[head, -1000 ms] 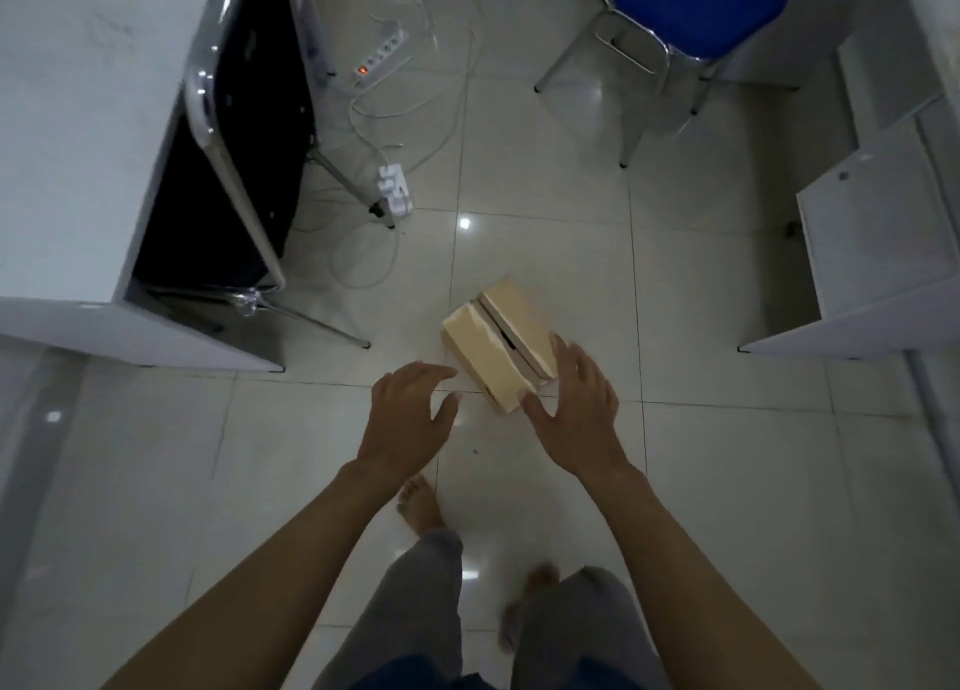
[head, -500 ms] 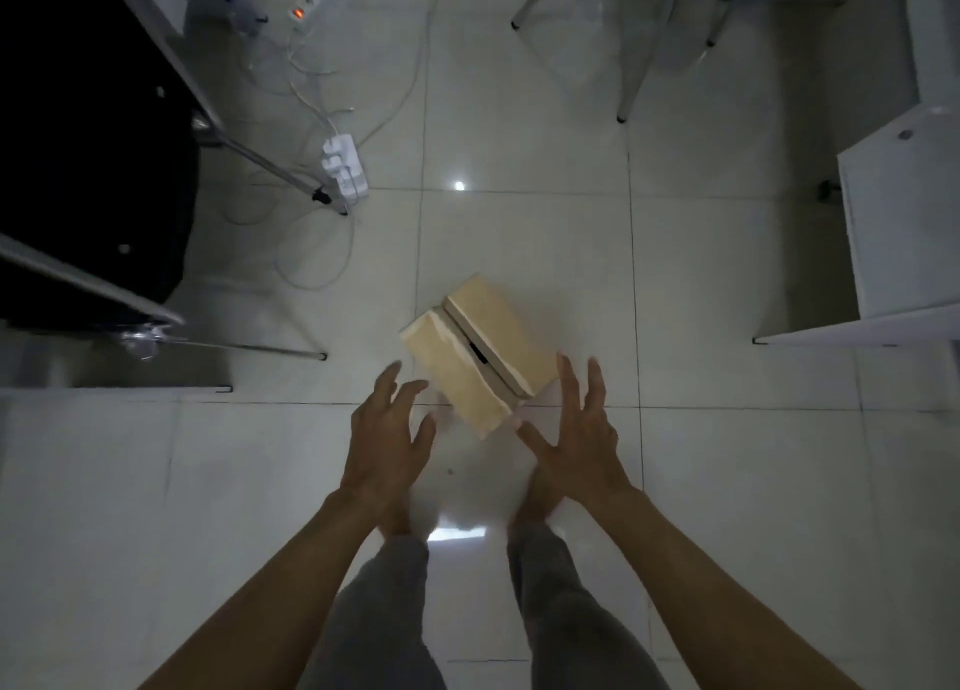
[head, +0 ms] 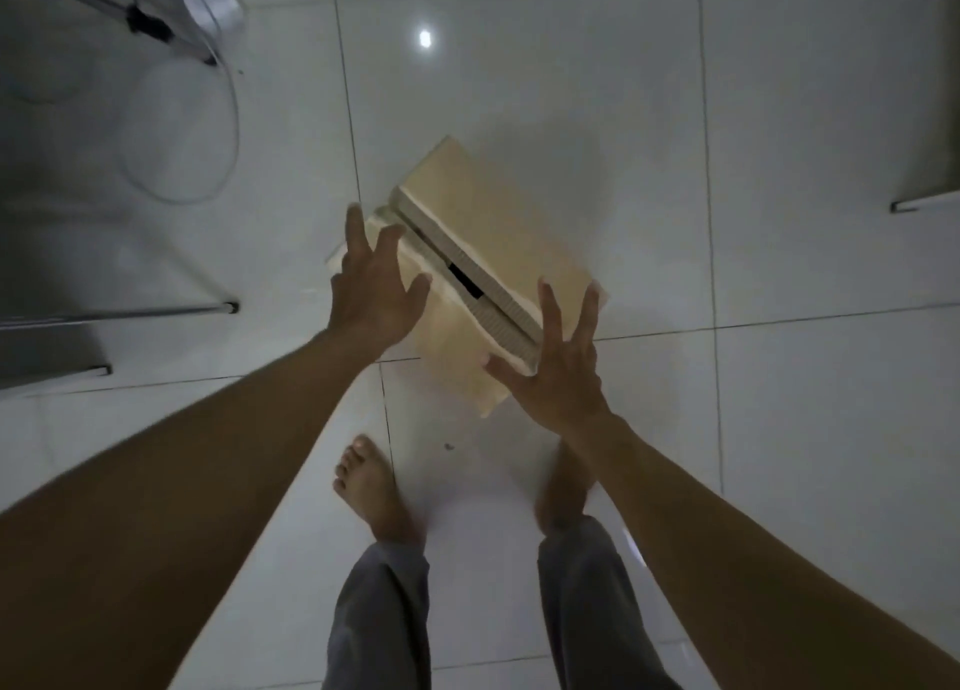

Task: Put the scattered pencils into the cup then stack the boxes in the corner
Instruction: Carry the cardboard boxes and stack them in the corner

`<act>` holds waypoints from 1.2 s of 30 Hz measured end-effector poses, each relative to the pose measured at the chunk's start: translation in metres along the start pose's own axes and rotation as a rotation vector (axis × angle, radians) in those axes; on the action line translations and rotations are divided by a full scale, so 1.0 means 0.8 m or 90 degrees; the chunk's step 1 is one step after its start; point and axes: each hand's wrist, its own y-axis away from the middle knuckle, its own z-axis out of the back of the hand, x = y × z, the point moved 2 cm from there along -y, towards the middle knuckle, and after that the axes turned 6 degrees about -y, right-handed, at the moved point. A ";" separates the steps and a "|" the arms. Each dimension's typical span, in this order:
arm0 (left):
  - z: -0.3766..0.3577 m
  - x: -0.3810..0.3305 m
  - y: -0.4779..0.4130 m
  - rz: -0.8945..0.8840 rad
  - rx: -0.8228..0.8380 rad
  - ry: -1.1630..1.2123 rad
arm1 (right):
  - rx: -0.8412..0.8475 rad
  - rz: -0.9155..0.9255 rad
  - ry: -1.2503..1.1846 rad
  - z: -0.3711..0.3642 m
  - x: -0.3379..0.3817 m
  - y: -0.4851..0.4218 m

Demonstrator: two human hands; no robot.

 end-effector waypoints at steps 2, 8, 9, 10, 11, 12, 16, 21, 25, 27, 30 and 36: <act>-0.002 0.006 -0.017 -0.010 -0.001 -0.026 | -0.014 -0.015 -0.028 -0.010 -0.004 -0.001; -0.068 0.040 -0.112 -0.016 0.032 -0.092 | -0.079 -0.049 -0.144 -0.084 -0.059 -0.047; -0.066 0.040 -0.121 -0.008 0.047 -0.086 | -0.084 -0.046 -0.165 -0.087 -0.059 -0.049; -0.075 0.047 -0.131 -0.007 0.049 -0.075 | -0.096 -0.041 -0.177 -0.095 -0.064 -0.053; -0.081 0.049 -0.131 -0.009 0.048 -0.069 | -0.103 -0.034 -0.182 -0.100 -0.064 -0.057; -0.087 0.050 -0.130 -0.013 0.050 -0.058 | -0.108 -0.029 -0.188 -0.103 -0.065 -0.061; -0.094 0.066 -0.103 0.036 0.083 0.017 | -0.094 -0.050 -0.137 -0.109 -0.064 -0.062; -0.094 0.097 -0.042 0.120 0.149 0.098 | -0.007 -0.042 -0.062 -0.084 -0.069 -0.049; -0.097 0.094 0.011 0.166 0.146 0.142 | 0.079 -0.090 -0.018 -0.056 -0.079 -0.029; -0.095 0.087 0.032 0.187 0.135 0.164 | 0.104 -0.107 0.009 -0.041 -0.079 -0.017; -0.089 0.074 0.063 0.214 0.142 0.169 | 0.129 -0.104 0.049 -0.019 -0.072 0.003; -0.041 0.038 0.118 0.221 0.169 0.149 | 0.139 -0.098 0.096 0.043 -0.037 0.034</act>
